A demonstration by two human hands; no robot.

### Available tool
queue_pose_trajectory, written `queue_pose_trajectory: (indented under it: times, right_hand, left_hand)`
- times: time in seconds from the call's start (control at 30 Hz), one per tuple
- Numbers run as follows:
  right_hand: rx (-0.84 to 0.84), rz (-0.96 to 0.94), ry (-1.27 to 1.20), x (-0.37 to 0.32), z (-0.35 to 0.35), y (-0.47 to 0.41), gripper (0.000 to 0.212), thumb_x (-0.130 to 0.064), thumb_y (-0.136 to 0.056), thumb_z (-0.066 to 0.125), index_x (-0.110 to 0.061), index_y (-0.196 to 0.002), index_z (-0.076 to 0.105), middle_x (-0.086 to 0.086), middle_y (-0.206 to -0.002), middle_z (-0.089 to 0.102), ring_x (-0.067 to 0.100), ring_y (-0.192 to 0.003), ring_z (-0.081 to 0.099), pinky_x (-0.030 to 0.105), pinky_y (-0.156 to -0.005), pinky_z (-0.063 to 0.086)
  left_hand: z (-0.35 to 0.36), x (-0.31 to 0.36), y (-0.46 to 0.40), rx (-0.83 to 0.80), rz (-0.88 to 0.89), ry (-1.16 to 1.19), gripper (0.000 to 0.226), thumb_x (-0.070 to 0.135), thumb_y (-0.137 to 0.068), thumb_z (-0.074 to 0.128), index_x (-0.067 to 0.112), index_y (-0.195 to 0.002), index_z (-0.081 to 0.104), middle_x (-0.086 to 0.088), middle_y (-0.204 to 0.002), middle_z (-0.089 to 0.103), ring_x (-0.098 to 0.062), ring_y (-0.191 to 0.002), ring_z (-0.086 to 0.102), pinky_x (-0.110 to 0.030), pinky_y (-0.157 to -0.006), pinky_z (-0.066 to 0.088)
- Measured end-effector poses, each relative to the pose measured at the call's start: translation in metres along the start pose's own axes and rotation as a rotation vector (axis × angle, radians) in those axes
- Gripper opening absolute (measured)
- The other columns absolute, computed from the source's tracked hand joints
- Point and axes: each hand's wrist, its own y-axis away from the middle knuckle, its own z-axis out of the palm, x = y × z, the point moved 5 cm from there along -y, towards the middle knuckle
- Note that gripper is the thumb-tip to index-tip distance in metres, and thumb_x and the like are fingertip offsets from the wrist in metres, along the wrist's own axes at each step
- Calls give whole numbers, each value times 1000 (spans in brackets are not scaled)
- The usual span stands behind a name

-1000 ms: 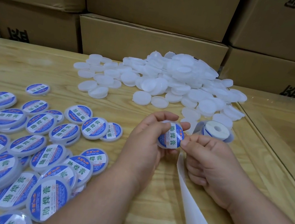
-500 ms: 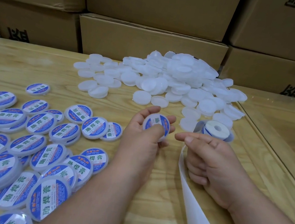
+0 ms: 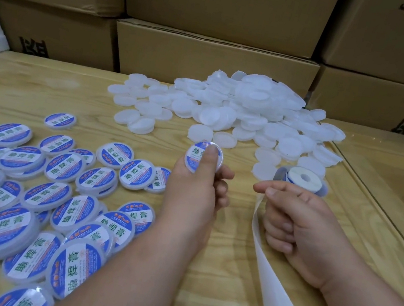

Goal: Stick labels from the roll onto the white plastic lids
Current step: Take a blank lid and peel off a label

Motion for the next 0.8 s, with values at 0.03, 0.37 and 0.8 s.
queue_pose_trajectory:
  times: [0.03, 0.37, 0.8]
  right_hand:
    - [0, 1, -1, 0, 0, 0, 26, -12, -97, 55, -16, -83, 76, -2, -48, 28, 7, -37, 22, 15, -36, 23]
    - [15, 6, -4, -1, 0, 0, 24, -13, -92, 57, -18, -80, 77, -2, -48, 27, 7, -37, 22, 17, -34, 23]
    - [4, -29, -19, 0, 1, 0, 13, -19, -80, 63, -16, -81, 76, -2, -47, 28, 7, -37, 23, 16, -34, 22]
  left_hand:
    - [0, -1, 0, -6, -3, 18, 13, 33, -103, 57, 21, -98, 57, 4, -70, 69, -8, -50, 47, -20, -44, 41]
    - [-11, 0, -8, 89, -118, 388, 20, 16, -104, 55, 17, -123, 62, 5, -98, 79, -4, -55, 61, -18, -52, 48]
    - [-6, 5, -1, 66, -42, 231, 22, 18, -104, 49, 26, -122, 59, -1, -90, 79, -11, -62, 64, -23, -56, 48]
